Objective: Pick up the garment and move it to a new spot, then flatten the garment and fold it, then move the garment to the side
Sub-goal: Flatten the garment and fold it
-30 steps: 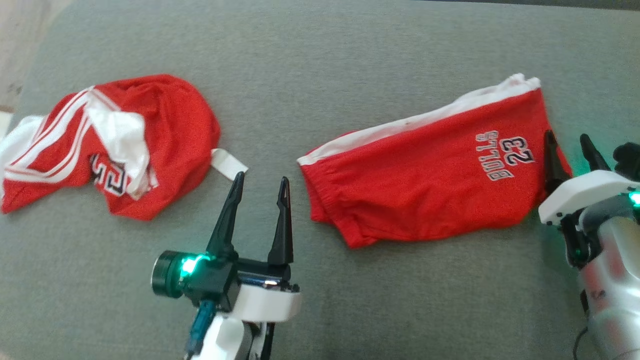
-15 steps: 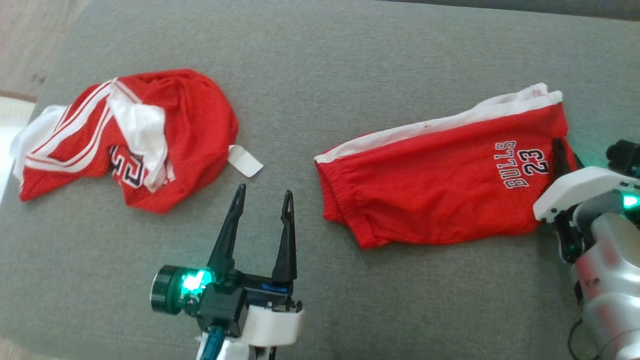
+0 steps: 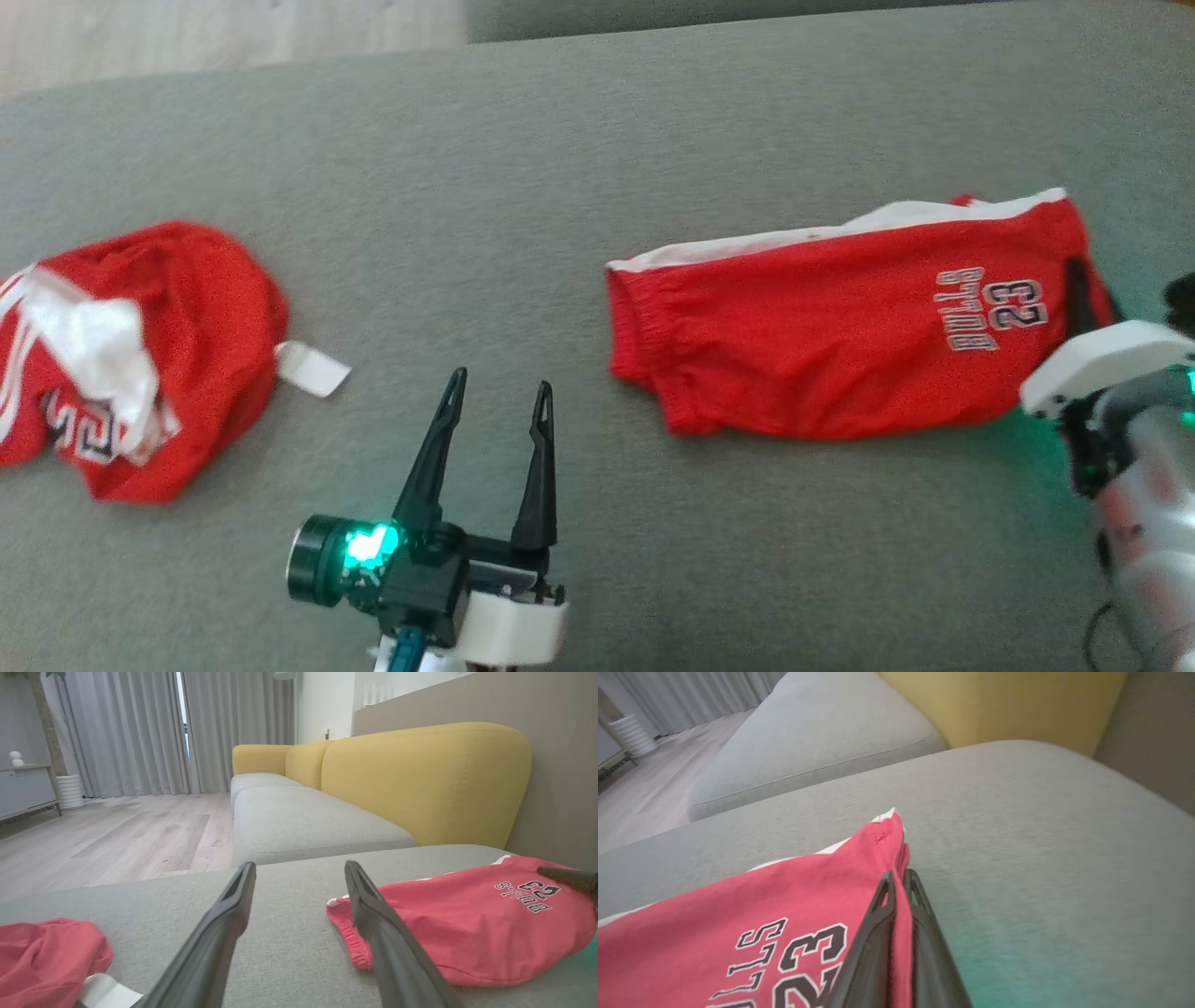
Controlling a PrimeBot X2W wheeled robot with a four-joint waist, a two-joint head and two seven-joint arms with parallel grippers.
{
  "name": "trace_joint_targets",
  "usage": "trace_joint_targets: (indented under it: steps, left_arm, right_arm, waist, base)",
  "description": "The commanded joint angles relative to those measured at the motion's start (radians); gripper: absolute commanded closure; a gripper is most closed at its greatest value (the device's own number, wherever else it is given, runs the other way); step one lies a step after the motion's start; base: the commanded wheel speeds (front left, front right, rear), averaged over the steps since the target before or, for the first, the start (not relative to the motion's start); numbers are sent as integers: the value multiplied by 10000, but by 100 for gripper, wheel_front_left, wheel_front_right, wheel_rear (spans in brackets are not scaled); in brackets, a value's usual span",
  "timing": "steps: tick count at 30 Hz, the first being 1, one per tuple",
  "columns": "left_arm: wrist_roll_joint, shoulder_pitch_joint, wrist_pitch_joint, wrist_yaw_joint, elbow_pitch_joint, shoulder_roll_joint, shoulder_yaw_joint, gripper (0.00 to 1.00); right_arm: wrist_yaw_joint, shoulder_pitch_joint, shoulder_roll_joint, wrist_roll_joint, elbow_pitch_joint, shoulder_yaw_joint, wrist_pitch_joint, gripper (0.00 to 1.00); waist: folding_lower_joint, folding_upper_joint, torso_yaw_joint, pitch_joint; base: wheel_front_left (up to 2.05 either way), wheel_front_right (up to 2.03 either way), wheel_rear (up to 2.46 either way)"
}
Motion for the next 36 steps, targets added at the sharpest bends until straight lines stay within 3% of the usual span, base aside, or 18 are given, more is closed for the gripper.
trace_joint_targets:
  steps: [1,9,16,23,29,35,36]
  left_arm:
    - [151,-74,-51,12,-283,-27,205,0]
    - [165,-86,-51,-26,-139,-27,195,0]
    - [66,46,-51,-64,21,-27,194,0]
    - [-6,173,-51,-106,129,-28,184,0]
    - [-49,138,-51,-153,176,-28,102,0]
    - [-68,66,-51,-187,199,-28,10,0]
    - [-73,59,-51,-183,201,-28,16,0]
  right_arm:
    - [-9,-2,-280,-63,-337,114,-188,100]
    - [-9,-13,-552,-56,-737,-67,-237,100]
    - [-9,65,-75,-42,-2127,368,-170,100]
    - [-9,729,956,-131,-4545,1551,752,100]
    - [-9,1150,1559,-236,-5326,2547,1473,100]
    - [-9,1315,1908,-32,-5291,3858,2098,100]
    - [-9,1327,1932,42,-5285,4029,2128,84]
  waist:
    - [0,0,-489,-202]
    - [0,0,-706,-379]
    - [0,0,-422,-791]
    - [0,0,15,-1126]
    - [0,0,349,-1171]
    - [0,0,802,-1118]
    - [0,0,855,-1113]
  base:
    - [0,0,0]
    - [0,0,0]
    - [0,0,0]
    - [0,0,0]
    - [0,0,0]
    - [0,0,0]
    - [0,0,0]
